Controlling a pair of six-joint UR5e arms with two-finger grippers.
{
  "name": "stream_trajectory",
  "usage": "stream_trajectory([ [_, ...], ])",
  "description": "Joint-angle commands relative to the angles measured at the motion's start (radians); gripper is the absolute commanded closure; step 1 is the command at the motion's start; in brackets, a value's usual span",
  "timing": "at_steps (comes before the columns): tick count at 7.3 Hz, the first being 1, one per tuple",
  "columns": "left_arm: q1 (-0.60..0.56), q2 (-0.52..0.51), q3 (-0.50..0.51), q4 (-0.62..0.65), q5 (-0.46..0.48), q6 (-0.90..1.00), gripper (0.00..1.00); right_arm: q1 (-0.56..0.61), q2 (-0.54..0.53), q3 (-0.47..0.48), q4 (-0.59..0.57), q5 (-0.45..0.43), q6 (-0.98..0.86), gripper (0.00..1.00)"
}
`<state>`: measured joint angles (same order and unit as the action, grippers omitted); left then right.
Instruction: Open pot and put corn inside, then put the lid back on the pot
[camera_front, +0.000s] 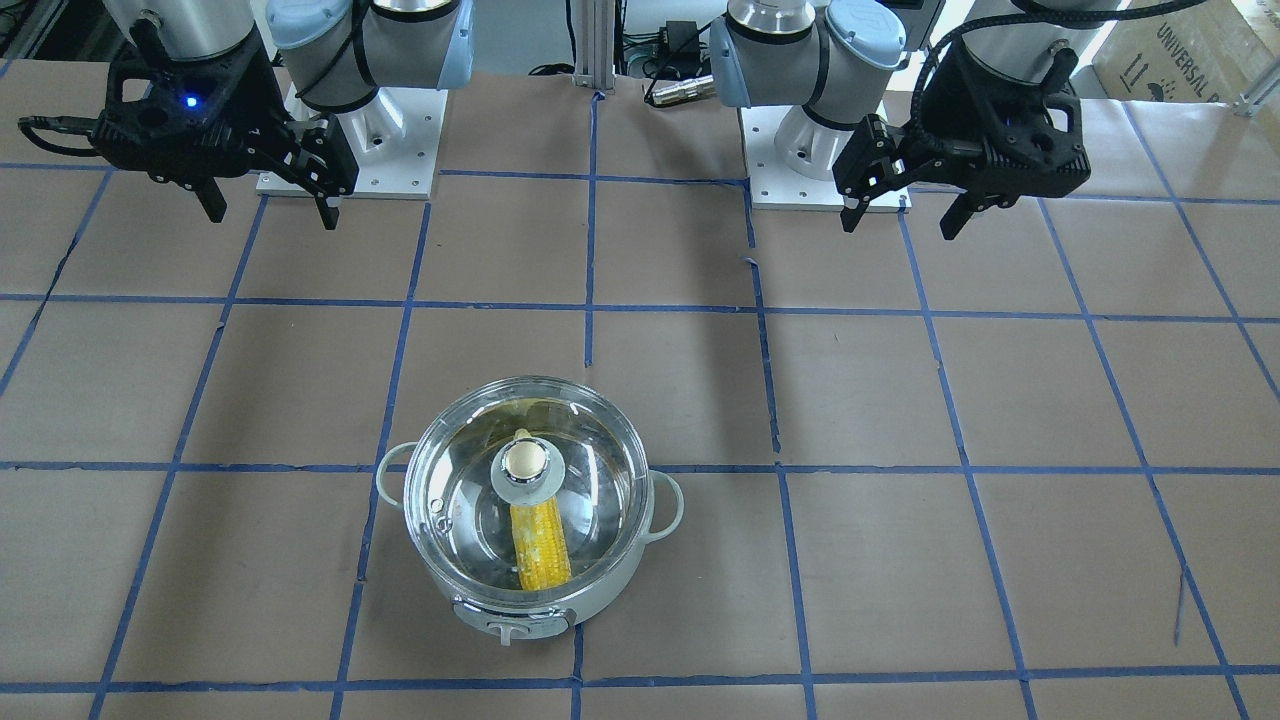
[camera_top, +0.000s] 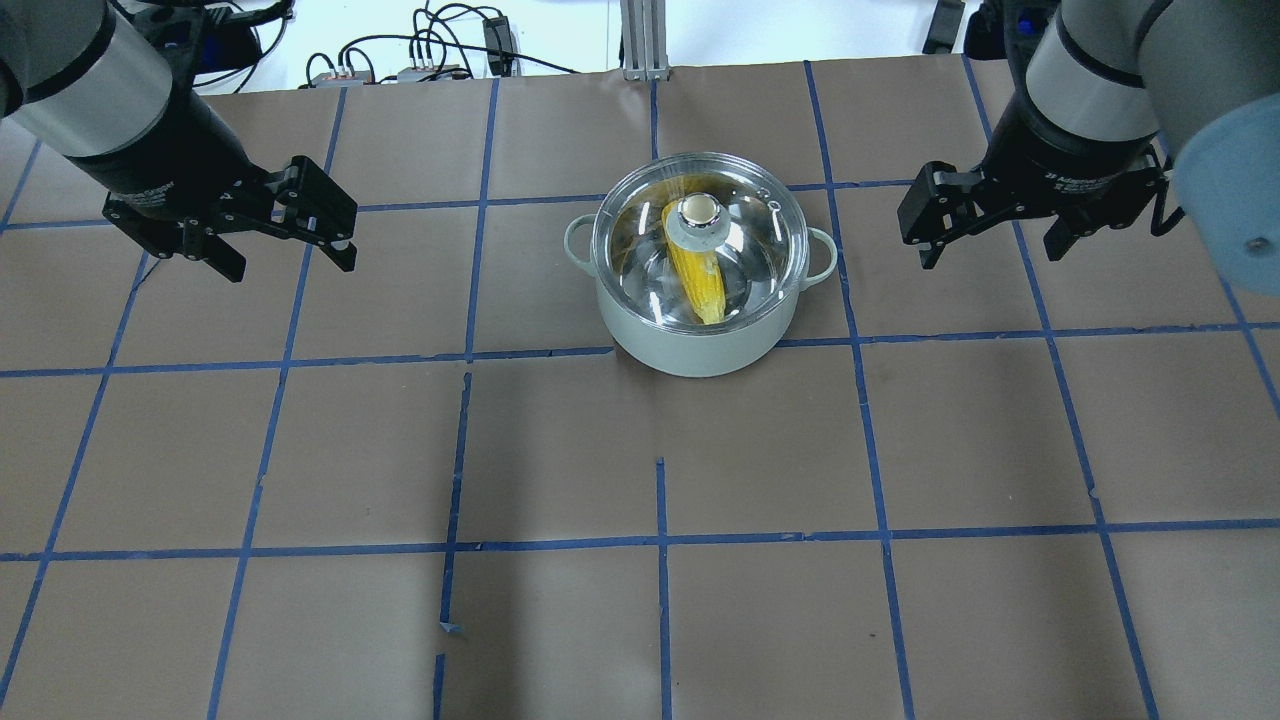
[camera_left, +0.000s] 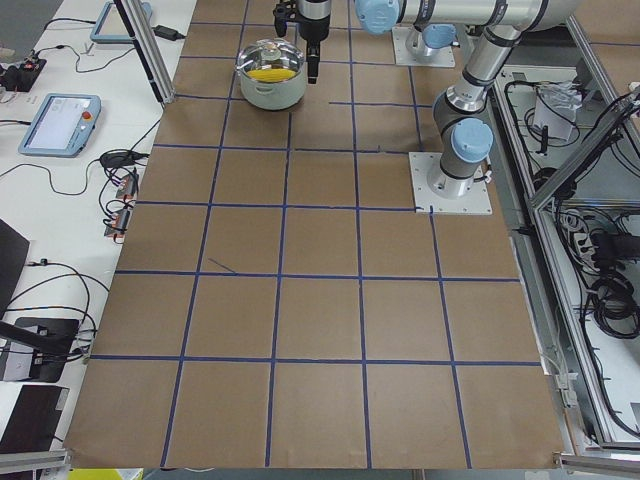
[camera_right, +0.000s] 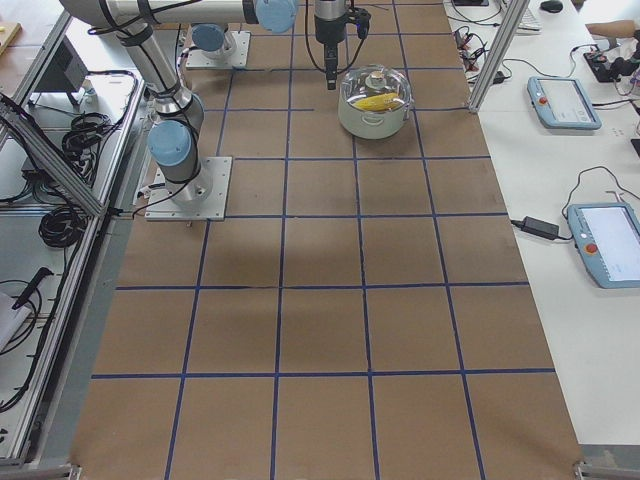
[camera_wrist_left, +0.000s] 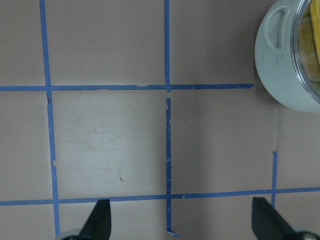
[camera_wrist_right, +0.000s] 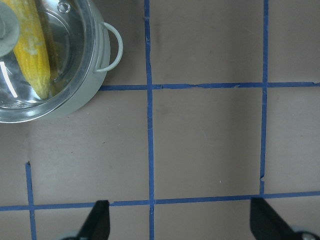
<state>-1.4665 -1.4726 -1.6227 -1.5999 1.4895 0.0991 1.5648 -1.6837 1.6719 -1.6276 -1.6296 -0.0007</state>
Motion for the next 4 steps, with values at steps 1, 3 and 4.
stream_trajectory([
  [1,0.000,0.000,0.000,0.000,0.000,-0.002,0.00,0.007,-0.002,0.006,-0.044,0.007,0.002,0.04],
  [3,0.000,0.000,0.000,0.000,0.000,-0.002,0.00,0.008,-0.002,0.008,-0.048,0.032,0.004,0.05],
  [4,0.000,0.000,0.000,0.000,0.000,0.001,0.00,0.008,-0.002,0.008,-0.046,0.069,0.004,0.05],
])
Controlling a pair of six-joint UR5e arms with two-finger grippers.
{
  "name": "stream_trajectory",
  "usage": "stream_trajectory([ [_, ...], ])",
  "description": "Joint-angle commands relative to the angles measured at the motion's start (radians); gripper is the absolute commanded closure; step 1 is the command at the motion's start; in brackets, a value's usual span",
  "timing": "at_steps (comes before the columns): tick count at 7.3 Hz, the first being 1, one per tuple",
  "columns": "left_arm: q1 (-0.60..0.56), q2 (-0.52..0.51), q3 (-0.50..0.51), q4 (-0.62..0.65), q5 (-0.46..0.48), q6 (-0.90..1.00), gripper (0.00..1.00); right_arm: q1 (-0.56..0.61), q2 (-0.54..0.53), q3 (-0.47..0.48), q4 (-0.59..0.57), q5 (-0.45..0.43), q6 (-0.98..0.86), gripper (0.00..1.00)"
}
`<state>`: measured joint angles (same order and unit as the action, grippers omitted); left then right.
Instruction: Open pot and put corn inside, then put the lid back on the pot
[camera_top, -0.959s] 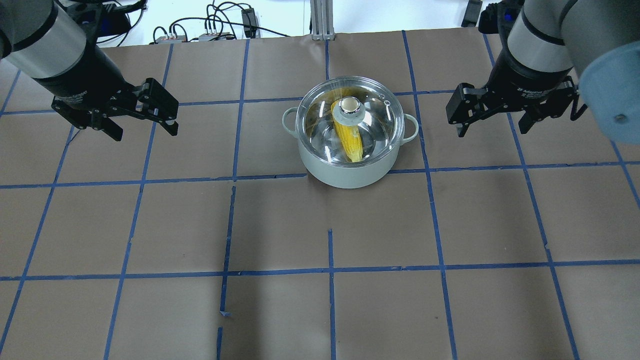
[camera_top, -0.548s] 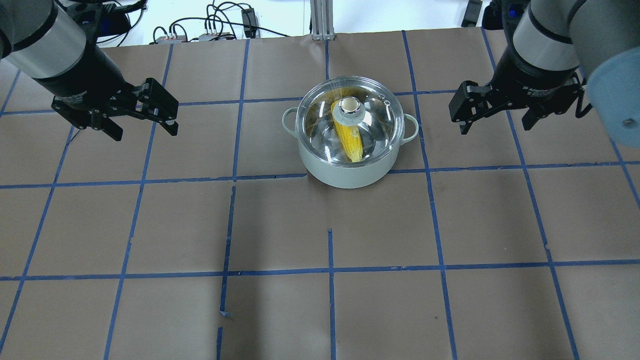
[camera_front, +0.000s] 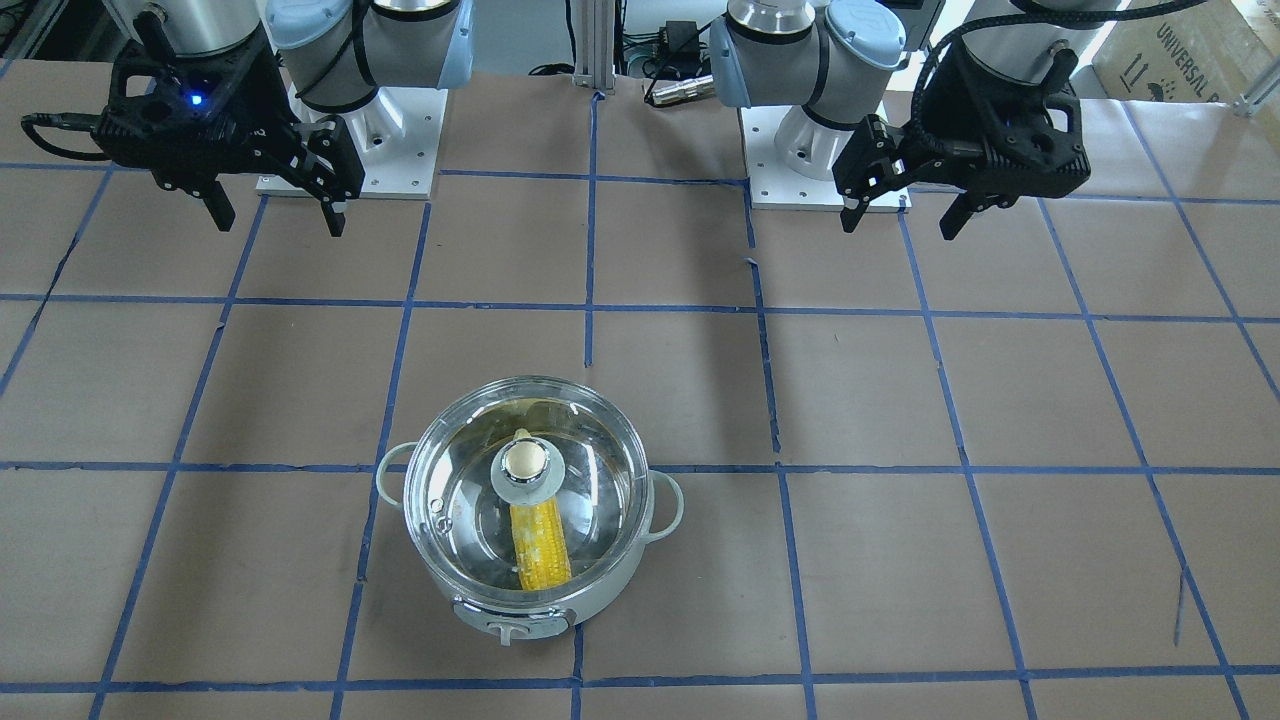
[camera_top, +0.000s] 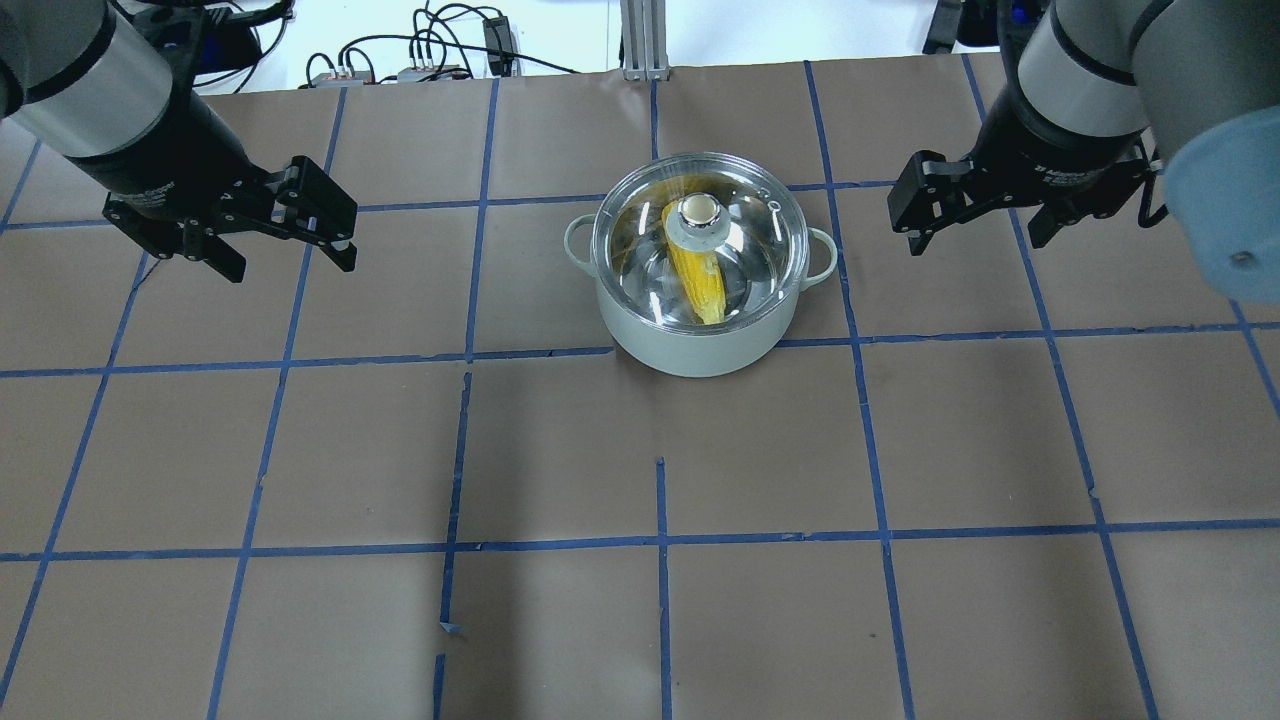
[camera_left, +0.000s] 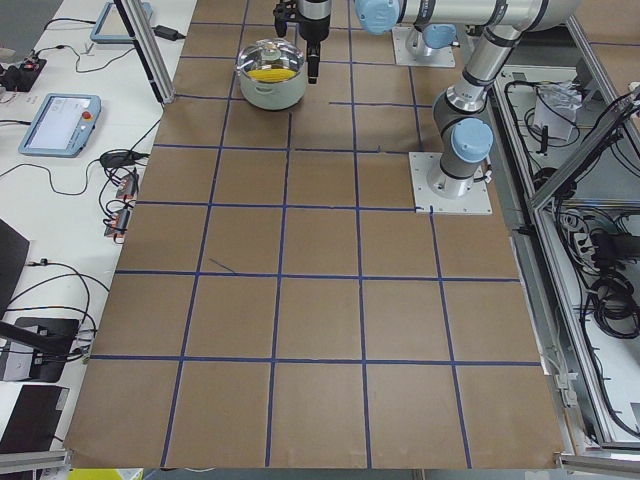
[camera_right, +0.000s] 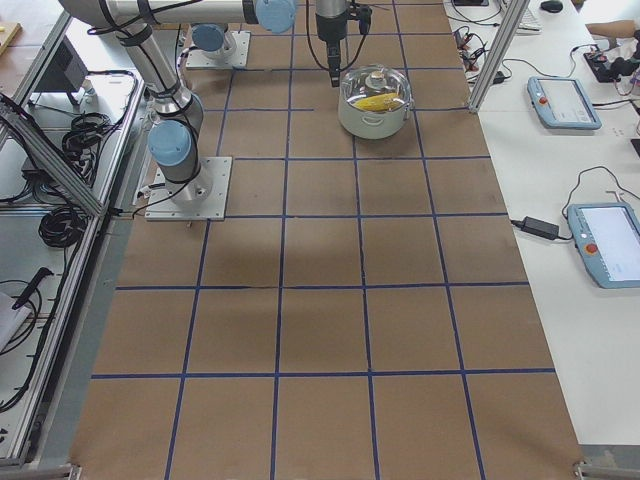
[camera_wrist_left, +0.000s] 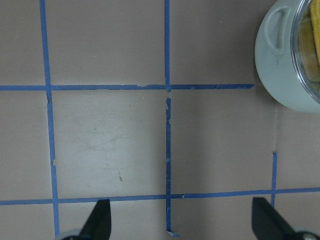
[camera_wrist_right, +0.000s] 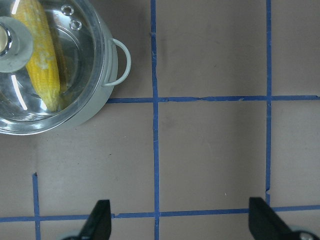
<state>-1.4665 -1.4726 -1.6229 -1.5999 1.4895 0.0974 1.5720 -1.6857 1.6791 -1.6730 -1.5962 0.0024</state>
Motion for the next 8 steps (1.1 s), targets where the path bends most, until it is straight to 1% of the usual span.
stream_trajectory([
  [1,0.000,0.000,0.002,0.000,0.000,-0.001,0.00,-0.001,0.000,0.001,-0.001,0.033,-0.001,0.04],
  [4,0.000,0.000,0.000,0.000,0.000,-0.001,0.00,-0.003,0.000,-0.001,-0.004,0.018,0.005,0.04],
  [8,0.000,0.000,0.000,0.000,0.000,-0.001,0.00,-0.001,0.000,-0.002,-0.004,0.019,0.005,0.01],
])
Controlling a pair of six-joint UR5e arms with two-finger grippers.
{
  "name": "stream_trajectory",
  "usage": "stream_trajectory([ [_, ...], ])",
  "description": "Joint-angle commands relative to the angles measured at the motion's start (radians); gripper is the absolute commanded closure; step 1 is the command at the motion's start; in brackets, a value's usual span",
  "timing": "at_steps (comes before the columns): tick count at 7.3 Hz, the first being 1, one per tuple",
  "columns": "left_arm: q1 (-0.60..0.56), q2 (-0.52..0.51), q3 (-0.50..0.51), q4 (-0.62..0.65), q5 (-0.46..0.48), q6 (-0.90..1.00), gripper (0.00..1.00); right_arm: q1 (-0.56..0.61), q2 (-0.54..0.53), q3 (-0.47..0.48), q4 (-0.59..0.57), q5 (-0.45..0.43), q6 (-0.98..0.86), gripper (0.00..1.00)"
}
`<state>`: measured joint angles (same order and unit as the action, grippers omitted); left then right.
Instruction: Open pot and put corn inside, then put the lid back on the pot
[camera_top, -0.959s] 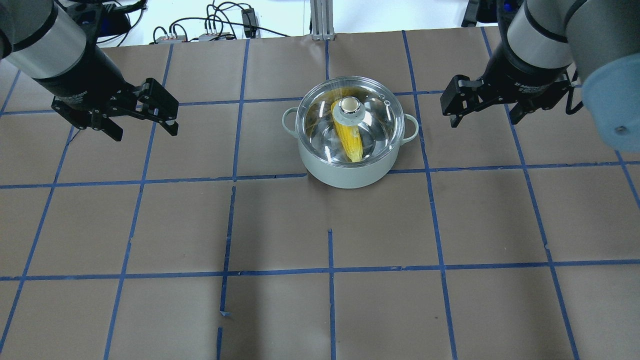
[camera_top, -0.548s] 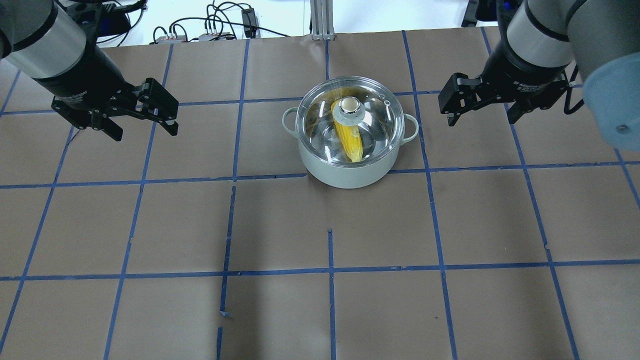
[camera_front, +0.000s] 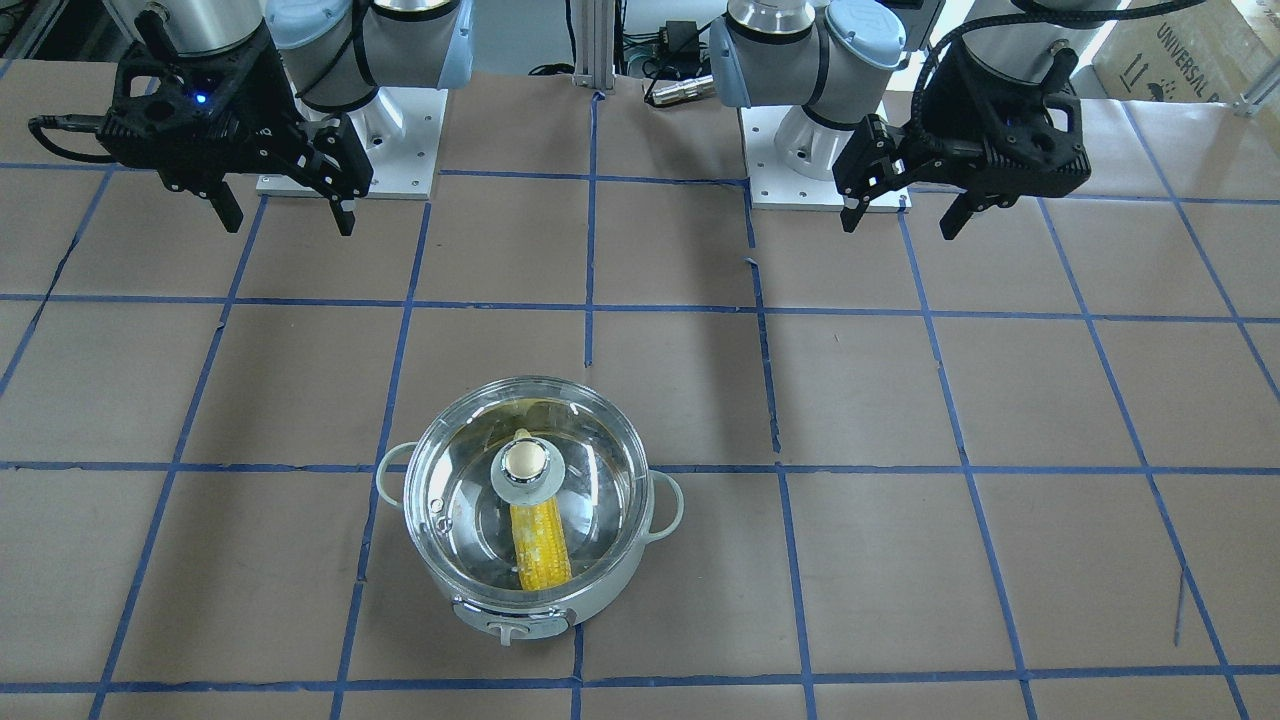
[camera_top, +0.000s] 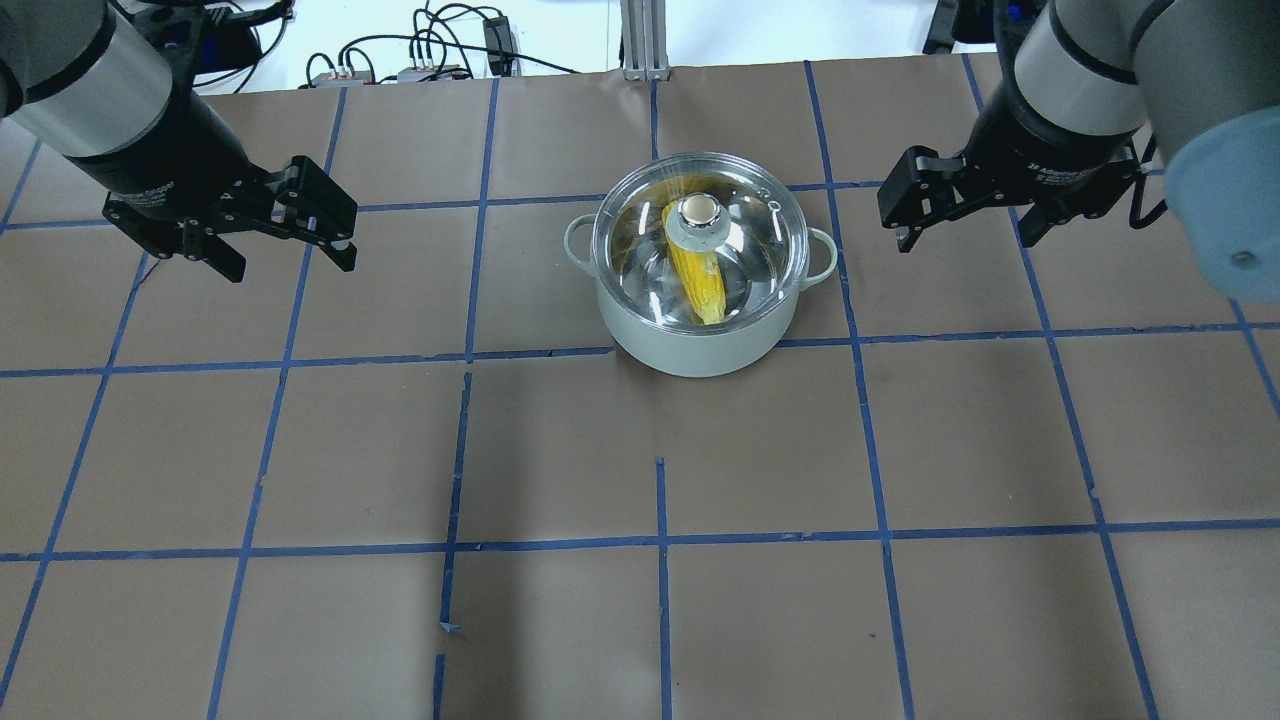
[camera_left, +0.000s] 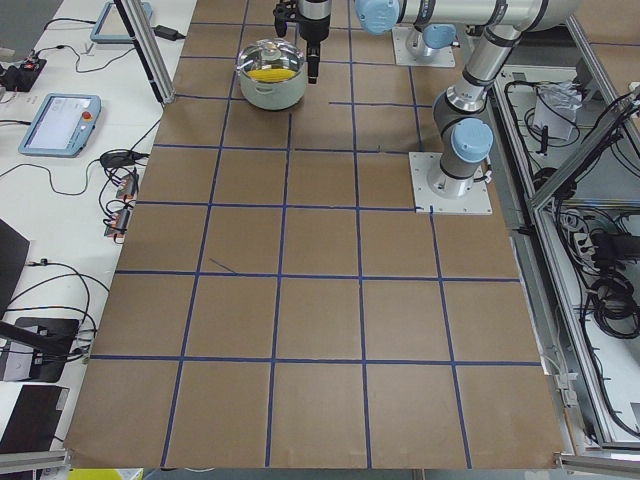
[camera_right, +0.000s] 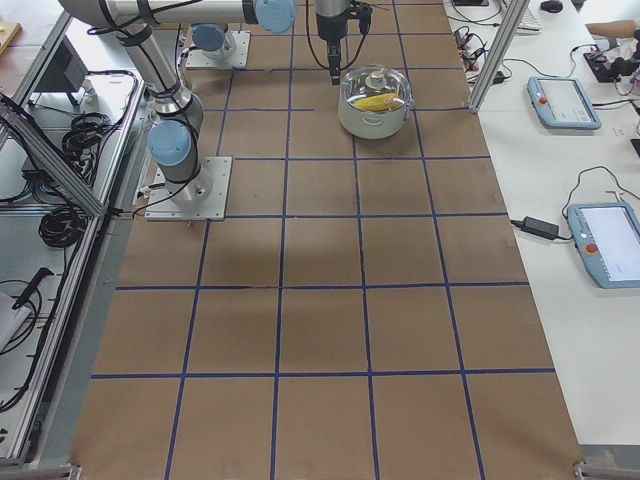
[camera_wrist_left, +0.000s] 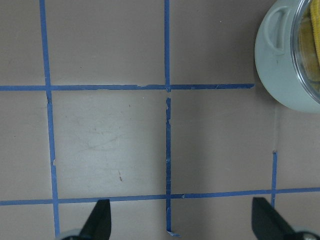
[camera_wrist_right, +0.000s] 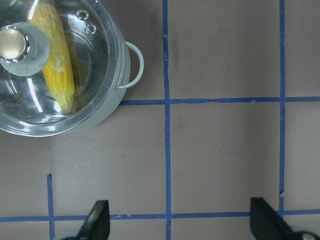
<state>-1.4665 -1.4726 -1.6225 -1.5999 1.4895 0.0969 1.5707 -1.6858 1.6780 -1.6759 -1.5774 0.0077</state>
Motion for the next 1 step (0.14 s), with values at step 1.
stream_trajectory([
  [1,0.000,0.000,0.000,0.000,0.000,0.003,0.00,0.000,0.000,-0.001,0.001,-0.001,-0.003,0.01],
])
